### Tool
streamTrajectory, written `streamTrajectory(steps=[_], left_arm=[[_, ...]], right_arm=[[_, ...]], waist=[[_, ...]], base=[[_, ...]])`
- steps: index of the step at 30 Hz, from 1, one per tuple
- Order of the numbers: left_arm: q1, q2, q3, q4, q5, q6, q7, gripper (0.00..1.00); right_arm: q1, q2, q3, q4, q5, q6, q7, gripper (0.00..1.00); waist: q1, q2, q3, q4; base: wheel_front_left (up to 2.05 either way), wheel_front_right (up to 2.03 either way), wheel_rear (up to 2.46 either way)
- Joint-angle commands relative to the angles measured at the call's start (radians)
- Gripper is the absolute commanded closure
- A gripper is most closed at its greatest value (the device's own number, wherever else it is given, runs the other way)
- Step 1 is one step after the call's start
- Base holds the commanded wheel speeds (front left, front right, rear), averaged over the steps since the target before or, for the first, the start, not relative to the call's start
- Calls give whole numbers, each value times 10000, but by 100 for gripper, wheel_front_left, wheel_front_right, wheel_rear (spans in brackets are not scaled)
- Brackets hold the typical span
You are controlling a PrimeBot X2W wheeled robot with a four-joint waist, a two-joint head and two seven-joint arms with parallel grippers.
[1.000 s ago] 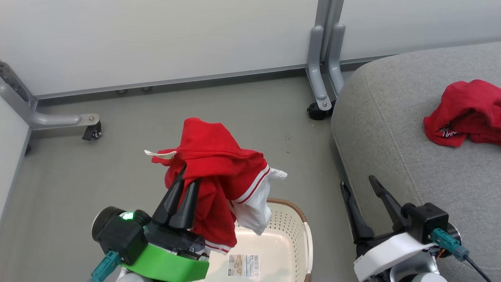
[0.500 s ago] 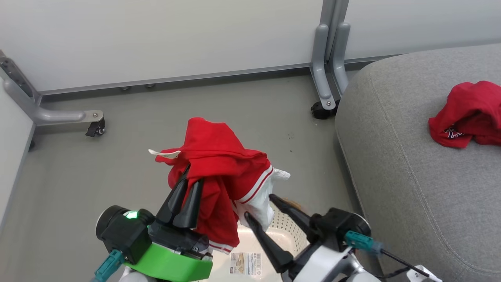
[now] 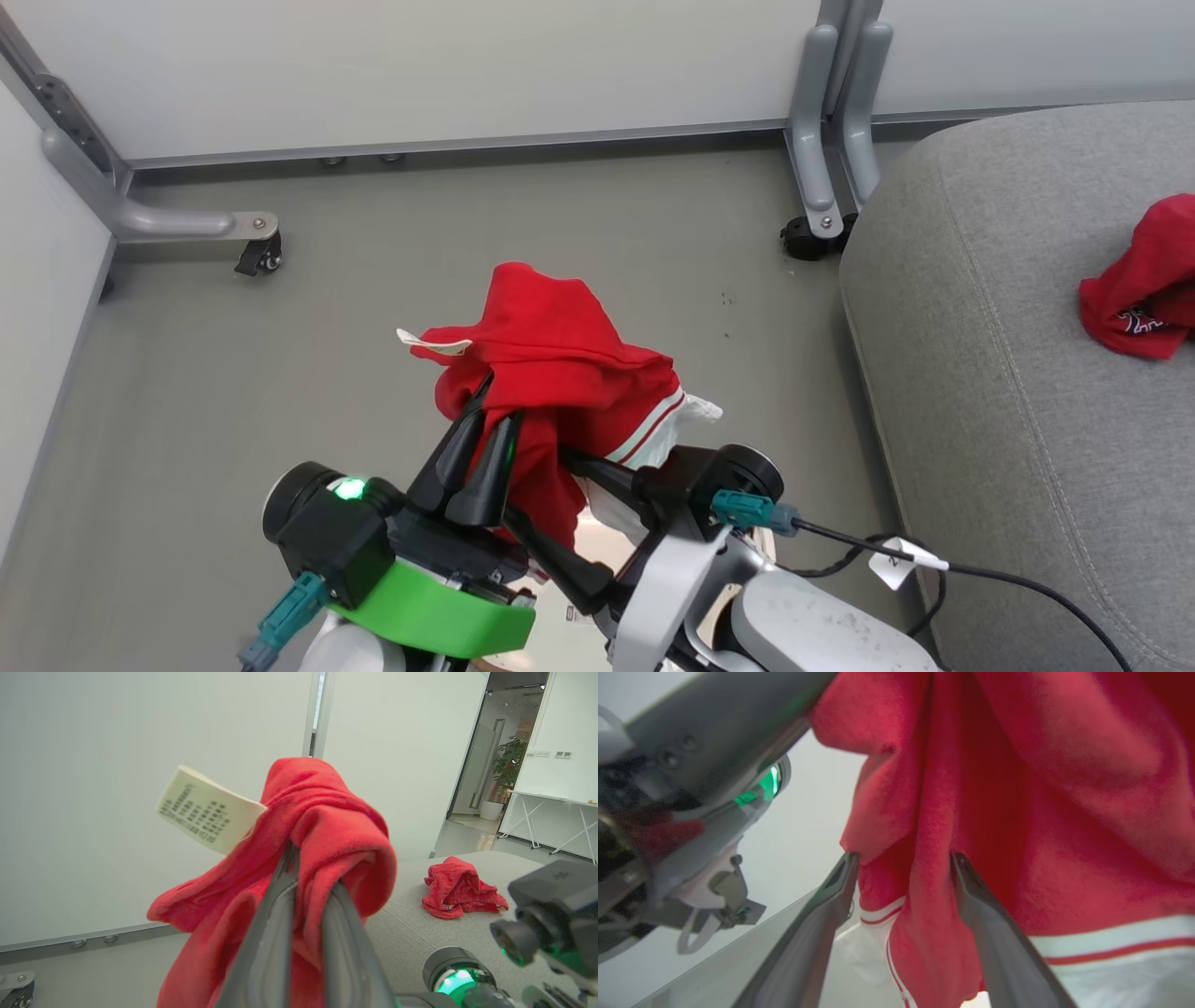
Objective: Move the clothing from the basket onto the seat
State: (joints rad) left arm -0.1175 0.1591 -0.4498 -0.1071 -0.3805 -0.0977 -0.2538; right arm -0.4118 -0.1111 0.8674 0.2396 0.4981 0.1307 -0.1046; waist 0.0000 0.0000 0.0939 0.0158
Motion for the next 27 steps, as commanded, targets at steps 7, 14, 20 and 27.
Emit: streamTrajectory(steps=[7, 14, 20, 27], left_arm=[[-275, -44, -83, 110, -53, -89, -77, 100], [-277, -49, -86, 177, -108, -124, -102, 100], [-229, -40, -74, 160, -127, -137, -120, 100], [-243, -35, -50, 175, -150, -149, -131, 100]], right_arm=[[-1067, 216, 568, 945, 585, 1, -586, 0], [-1623, 299, 967, 1511, 1044, 1, -941, 100], [-1865, 273, 1215, 1763, 1270, 1, -1157, 100], [-2042, 275, 1353, 1949, 1437, 1, -1308, 100]], waist=[[0, 0, 191, 127], [0, 0, 224, 143], [0, 0, 237, 146], [0, 0, 301, 139]], base=[[0, 0, 0], [0, 0, 0], [0, 0, 0], [0, 0, 0]])
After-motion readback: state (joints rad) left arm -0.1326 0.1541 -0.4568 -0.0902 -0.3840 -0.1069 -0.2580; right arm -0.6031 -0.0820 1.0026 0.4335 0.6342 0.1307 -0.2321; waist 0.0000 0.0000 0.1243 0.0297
